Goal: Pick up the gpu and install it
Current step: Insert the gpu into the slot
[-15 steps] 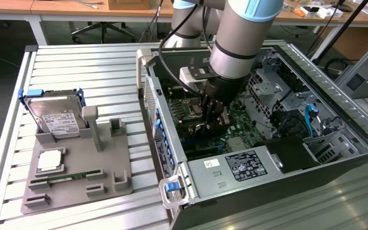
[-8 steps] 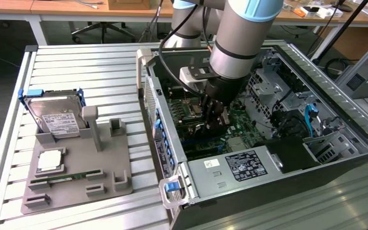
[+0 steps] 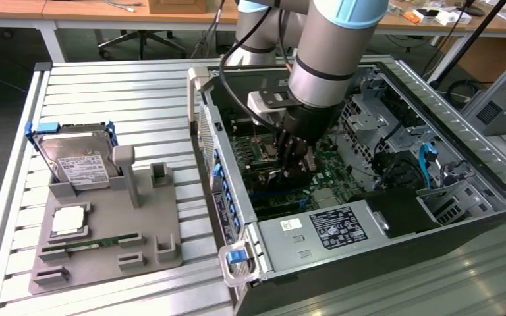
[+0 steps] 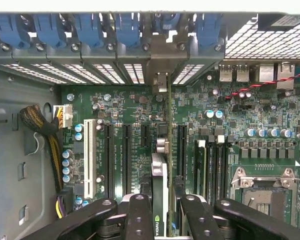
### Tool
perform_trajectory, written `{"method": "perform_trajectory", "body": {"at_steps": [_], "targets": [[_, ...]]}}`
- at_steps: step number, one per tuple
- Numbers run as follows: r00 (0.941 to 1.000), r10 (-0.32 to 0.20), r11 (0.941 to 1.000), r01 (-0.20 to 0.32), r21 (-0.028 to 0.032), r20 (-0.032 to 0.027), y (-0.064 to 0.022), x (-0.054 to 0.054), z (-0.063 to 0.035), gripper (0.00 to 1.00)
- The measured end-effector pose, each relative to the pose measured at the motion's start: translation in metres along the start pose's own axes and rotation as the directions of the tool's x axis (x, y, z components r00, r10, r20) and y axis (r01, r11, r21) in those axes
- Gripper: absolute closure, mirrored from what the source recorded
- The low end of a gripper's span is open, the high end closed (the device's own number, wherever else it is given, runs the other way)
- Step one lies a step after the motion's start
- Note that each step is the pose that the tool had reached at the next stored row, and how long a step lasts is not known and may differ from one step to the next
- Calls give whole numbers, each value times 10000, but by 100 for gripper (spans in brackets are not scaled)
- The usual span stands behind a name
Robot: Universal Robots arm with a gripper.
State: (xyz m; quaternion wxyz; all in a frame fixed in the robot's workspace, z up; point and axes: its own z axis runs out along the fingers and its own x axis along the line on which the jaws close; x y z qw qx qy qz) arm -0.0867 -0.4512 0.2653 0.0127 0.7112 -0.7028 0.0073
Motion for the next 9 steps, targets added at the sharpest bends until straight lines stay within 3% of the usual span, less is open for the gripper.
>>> {"method": "perform_trajectory", "body": {"at_steps": [9], "targets": [[10000, -3, 9999, 3, -114, 2, -88, -6, 11, 73]]}}
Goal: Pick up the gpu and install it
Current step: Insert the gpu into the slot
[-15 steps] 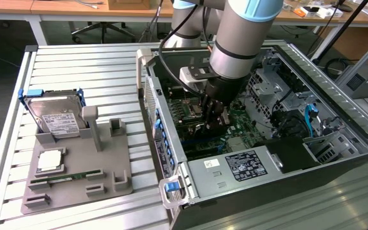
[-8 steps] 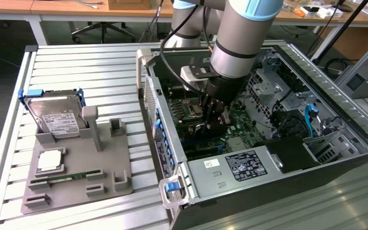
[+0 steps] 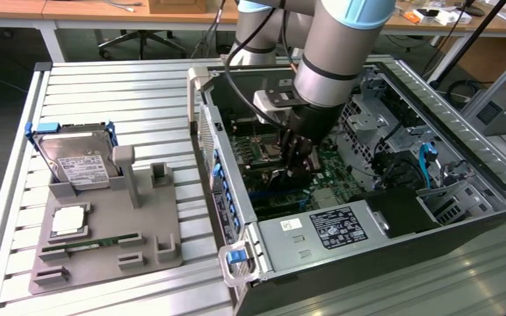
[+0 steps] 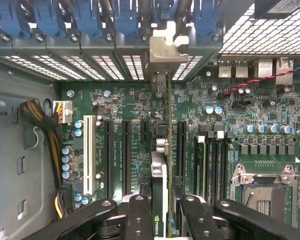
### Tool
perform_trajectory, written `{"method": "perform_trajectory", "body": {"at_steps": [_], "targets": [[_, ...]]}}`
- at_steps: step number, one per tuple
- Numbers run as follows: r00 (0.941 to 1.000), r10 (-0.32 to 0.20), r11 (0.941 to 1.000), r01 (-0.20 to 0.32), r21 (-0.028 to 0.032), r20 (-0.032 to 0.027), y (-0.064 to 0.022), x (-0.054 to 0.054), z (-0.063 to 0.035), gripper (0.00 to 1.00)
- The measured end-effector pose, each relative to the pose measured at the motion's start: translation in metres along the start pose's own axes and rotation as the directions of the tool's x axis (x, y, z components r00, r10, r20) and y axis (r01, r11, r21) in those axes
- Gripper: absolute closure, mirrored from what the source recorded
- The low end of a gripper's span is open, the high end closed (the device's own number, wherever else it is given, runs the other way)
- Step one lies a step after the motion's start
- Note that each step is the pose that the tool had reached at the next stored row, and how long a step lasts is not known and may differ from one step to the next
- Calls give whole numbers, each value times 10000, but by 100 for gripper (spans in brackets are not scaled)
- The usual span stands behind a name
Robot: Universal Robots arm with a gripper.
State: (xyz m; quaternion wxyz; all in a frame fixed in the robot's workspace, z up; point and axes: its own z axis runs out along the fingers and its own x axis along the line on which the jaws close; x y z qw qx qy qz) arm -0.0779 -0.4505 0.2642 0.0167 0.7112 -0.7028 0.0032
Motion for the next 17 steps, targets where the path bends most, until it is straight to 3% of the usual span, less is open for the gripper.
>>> {"method": "perform_trajectory", "body": {"at_steps": [17], "targets": [[10000, 1, 10000, -1, -4, 4, 73, -1, -29, 73]]}}
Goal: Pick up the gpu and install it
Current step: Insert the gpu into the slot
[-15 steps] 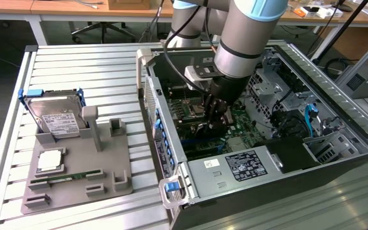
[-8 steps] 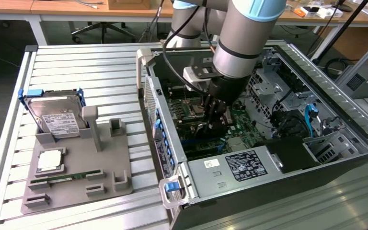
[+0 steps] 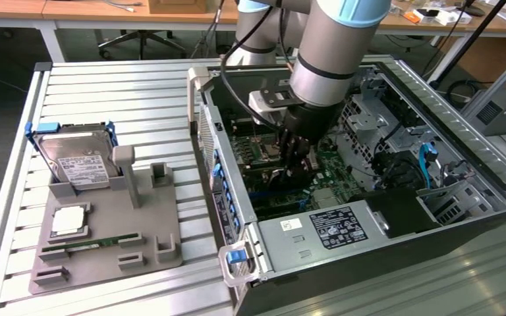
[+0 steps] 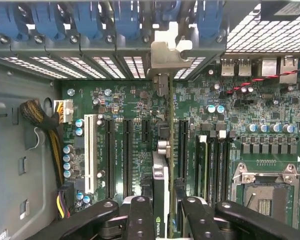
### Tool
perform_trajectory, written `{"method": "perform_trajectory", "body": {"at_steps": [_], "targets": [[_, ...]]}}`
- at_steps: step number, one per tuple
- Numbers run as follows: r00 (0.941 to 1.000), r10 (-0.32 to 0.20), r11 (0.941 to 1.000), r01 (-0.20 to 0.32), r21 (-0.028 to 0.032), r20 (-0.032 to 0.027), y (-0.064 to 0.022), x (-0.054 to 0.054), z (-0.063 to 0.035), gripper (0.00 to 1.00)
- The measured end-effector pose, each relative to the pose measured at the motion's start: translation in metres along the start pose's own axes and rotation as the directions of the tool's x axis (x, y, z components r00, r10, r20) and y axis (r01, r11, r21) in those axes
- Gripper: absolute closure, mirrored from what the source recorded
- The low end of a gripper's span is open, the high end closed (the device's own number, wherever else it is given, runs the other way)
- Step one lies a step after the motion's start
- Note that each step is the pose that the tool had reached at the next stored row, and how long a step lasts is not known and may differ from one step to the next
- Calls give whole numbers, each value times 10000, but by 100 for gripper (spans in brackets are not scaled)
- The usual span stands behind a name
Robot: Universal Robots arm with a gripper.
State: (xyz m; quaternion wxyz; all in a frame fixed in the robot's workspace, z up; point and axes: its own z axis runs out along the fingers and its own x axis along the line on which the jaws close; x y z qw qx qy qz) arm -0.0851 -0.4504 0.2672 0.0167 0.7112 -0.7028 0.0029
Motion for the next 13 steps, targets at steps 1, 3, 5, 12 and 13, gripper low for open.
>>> {"method": "perform_trajectory", "body": {"at_steps": [1, 3, 5, 12, 13], "targets": [[10000, -1, 10000, 1, -1, -3, -1, 1, -28, 73], [10000, -1, 10000, 1, 0, -1, -1, 2, -83, 73], [10000, -2, 10000, 2, -1, -1, -5, 3, -108, 73], [10000, -7, 9998, 7, -189, 1, -288, 6, -121, 73], [10000, -8, 9998, 8, -191, -3, -302, 7, -130, 73]]}}
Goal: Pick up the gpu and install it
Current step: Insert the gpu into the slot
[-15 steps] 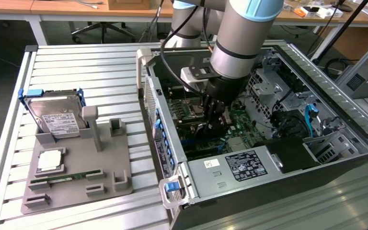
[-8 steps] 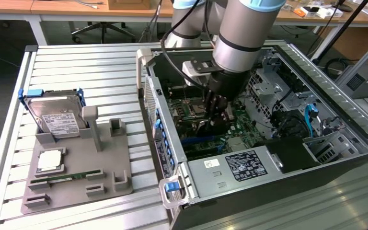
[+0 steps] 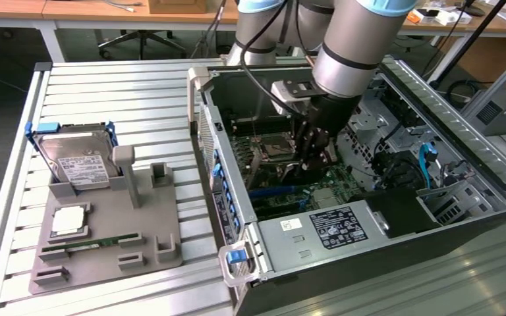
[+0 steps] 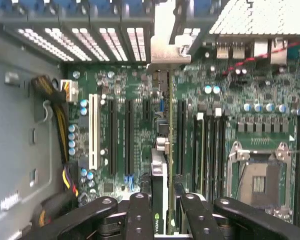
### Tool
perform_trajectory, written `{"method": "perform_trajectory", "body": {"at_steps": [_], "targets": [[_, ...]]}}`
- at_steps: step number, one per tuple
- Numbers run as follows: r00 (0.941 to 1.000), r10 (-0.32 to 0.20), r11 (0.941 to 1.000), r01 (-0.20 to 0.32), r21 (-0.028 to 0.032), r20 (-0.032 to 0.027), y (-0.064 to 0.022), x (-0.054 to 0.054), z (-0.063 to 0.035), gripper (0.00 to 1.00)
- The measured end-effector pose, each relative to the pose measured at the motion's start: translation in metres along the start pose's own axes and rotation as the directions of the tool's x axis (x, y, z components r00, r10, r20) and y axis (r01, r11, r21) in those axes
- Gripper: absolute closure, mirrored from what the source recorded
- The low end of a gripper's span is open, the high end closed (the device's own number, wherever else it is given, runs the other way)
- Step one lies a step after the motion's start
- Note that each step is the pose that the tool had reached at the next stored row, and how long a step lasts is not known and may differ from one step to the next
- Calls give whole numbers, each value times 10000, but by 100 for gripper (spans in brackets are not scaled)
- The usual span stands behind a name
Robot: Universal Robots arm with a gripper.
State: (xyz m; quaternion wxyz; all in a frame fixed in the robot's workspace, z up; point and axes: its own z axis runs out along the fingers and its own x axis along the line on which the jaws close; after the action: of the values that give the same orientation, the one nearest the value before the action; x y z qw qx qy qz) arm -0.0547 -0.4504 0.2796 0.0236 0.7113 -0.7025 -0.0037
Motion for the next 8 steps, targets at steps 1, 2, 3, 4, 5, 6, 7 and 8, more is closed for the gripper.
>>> {"method": "perform_trajectory", "body": {"at_steps": [1, 2, 3, 4, 5, 6, 7, 8], "targets": [[10000, -1, 10000, 1, 0, 3, -7, -2, -28, 73], [10000, -1, 10000, 1, 1, 3, -10, -2, -45, 73], [10000, -1, 10000, 1, 1, 5, -20, -3, -60, 73], [10000, -1, 10000, 1, 1, 0, -28, -6, -60, 73], [10000, 0, 10000, 0, 1, -1, -29, -6, -61, 73], [10000, 0, 10000, 0, 2, -1, -28, -6, -61, 73], [10000, 0, 10000, 0, 17, -4, -29, -6, -62, 73], [10000, 3, 9999, -3, 112, -7, -28, -5, -62, 73]]}}
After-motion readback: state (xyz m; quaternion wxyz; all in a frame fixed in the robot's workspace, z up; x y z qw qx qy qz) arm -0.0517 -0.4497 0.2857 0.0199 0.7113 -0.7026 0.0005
